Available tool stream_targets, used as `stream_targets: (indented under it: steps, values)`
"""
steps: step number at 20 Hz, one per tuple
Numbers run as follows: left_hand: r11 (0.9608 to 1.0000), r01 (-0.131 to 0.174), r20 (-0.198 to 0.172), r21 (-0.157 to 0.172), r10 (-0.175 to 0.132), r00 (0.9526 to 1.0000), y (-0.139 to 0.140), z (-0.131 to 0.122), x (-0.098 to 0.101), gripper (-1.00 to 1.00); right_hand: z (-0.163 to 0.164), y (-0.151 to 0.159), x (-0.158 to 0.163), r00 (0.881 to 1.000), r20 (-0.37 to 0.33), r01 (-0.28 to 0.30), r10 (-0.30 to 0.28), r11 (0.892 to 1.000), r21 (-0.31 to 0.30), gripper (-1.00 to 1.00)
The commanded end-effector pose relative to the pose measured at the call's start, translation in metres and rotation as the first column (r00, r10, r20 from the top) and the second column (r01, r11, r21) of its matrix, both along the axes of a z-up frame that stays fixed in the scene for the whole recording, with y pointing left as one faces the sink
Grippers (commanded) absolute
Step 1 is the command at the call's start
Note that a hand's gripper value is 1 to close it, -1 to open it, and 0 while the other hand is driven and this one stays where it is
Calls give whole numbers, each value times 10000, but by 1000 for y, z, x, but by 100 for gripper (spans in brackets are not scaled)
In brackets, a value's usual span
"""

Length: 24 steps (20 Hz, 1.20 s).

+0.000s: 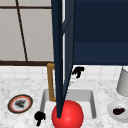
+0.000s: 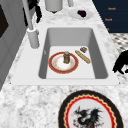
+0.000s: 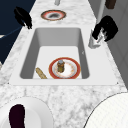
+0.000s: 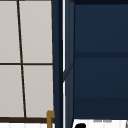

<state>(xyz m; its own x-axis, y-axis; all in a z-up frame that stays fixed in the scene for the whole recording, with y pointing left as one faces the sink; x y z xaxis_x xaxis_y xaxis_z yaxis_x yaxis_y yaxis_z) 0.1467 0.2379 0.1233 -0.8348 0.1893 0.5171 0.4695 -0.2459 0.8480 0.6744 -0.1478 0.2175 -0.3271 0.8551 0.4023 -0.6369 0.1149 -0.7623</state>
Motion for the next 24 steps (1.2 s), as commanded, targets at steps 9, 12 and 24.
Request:
stream_targets:
  steps: [9,12,24]
  values:
    - [10000,0,0,0,0,10000,0,0,0,0,-18,-37,3,9963,-560,-648,660,9976,230,-100]
    - [10000,0,0,0,0,10000,0,0,0,0,-37,-30,26,9947,-853,-547,567,9982,257,-100]
    - [10000,0,0,0,0,10000,0,0,0,0,-83,-24,67,9771,-1982,-749,776,9970,209,100]
